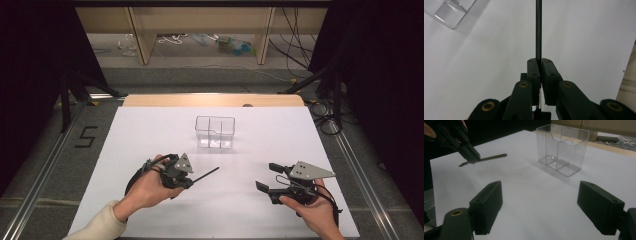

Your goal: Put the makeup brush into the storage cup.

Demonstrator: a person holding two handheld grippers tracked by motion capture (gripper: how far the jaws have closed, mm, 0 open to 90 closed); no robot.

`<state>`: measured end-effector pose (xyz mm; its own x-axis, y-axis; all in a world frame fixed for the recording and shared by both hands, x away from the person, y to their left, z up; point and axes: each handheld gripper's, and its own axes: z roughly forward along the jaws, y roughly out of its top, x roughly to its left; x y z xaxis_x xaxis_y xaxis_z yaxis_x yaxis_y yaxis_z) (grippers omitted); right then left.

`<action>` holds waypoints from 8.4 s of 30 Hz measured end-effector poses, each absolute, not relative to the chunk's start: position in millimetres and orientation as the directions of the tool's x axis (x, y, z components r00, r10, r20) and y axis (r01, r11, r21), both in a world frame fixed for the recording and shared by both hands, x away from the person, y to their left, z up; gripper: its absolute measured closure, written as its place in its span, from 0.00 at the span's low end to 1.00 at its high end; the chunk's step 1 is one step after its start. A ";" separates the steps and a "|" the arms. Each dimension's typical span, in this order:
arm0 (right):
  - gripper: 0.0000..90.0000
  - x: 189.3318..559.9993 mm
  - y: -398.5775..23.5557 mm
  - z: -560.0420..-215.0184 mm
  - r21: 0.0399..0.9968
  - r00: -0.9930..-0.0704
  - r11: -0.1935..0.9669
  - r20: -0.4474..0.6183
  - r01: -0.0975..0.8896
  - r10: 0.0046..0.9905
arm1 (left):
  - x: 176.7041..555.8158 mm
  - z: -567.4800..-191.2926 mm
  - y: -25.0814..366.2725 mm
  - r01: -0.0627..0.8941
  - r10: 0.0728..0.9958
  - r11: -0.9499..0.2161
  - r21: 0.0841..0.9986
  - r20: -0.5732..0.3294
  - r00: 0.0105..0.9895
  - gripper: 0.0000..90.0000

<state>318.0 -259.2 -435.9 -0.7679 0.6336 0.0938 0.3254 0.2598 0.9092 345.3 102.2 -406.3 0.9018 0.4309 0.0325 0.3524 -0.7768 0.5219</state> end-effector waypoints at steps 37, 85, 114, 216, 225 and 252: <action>0.24 319.8 -249.3 -439.6 0.915 -0.803 0.275 0.081 0.294 0.591 | 335.2 -399.8 71.0 0.254 0.321 -0.812 0.526 0.038 0.946 0.95; 0.25 320.0 -233.3 -444.2 0.911 -0.834 0.291 0.093 0.291 0.544 | 328.6 -396.0 42.3 0.189 0.245 -0.819 0.542 0.033 0.969 0.95; 0.39 317.8 -218.1 -447.8 0.902 -0.876 0.321 0.114 0.290 0.469 | 325.0 -401.2 29.8 0.160 0.208 -0.834 0.528 0.031 0.978 0.95; 0.95 322.9 -218.7 -436.4 0.949 -0.828 0.218 0.073 0.229 0.556 | 336.9 -427.6 93.5 0.469 0.513 -0.425 0.775 -0.221 0.830 0.29; 0.95 324.8 -213.5 -435.2 0.945 -0.832 0.234 0.063 0.226 0.551 | 337.0 -427.1 93.7 0.449 0.507 -0.437 0.779 -0.199 0.838 0.29; 0.95 331.4 -203.4 -432.5 0.958 -0.831 0.195 0.069 0.209 0.552 | 336.1 -426.4 93.1 0.444 0.505 -0.431 0.785 -0.198 0.840 0.29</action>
<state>331.4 -203.4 -432.5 -0.8311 0.5517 0.0693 0.2093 0.1950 0.9582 336.1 93.1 -426.4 0.8402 0.5048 -0.1980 0.4441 -0.4311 0.7855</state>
